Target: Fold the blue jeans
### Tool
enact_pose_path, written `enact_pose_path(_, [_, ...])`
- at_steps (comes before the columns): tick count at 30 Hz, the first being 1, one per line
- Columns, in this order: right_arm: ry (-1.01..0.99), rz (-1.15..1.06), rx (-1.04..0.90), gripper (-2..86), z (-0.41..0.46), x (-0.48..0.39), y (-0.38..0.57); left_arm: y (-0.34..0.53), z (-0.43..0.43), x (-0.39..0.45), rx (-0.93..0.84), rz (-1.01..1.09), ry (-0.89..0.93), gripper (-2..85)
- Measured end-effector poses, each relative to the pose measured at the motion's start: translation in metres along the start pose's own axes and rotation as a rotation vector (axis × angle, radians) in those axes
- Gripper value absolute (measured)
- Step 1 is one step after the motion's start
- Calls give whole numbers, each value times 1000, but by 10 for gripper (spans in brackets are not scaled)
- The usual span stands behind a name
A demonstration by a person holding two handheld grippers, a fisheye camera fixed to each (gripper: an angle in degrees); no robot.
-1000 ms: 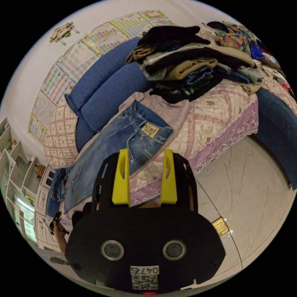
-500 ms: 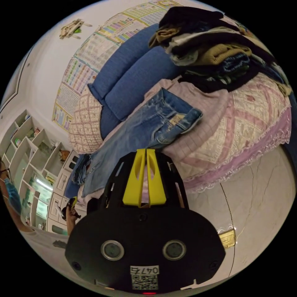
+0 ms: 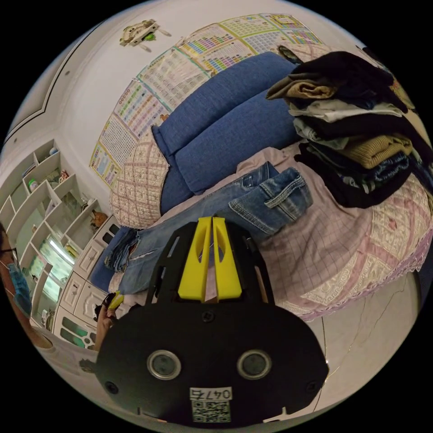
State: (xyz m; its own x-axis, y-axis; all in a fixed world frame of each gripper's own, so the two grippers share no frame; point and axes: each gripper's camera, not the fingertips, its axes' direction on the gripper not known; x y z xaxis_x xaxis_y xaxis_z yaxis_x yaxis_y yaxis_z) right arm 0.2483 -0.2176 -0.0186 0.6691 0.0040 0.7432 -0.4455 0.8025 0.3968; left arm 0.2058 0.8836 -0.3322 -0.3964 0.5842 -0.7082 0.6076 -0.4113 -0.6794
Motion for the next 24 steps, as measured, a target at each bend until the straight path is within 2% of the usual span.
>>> enact_pose_path(5, [17, -35, -8, -5, 23, -7, -22, -24, 27, 2, -6, -61, 18, 84])
enact_pose_path(12, [15, -39, -6, -5, 52, -7, -40, -45, 67, 26, -38, -37, -16, 91])
enact_pose_path(15, [16, -34, -10, -5, 66, -6, -44, -57, 88, 32, -18, -43, 65, 51])
enact_pose_path(17, [20, -36, -12, -5, 76, -5, -47, -65, 103, 45, 11, -12, 38, 6])
enact_pose_path(22, [4, -80, -8, -5, 92, -5, -52, -80, 154, 72, -23, 74, -54, -8])
enact_pose_path(24, [-10, -76, 3, -5, 100, -4, -53, -84, 169, 82, 0, 95, -22, -9])
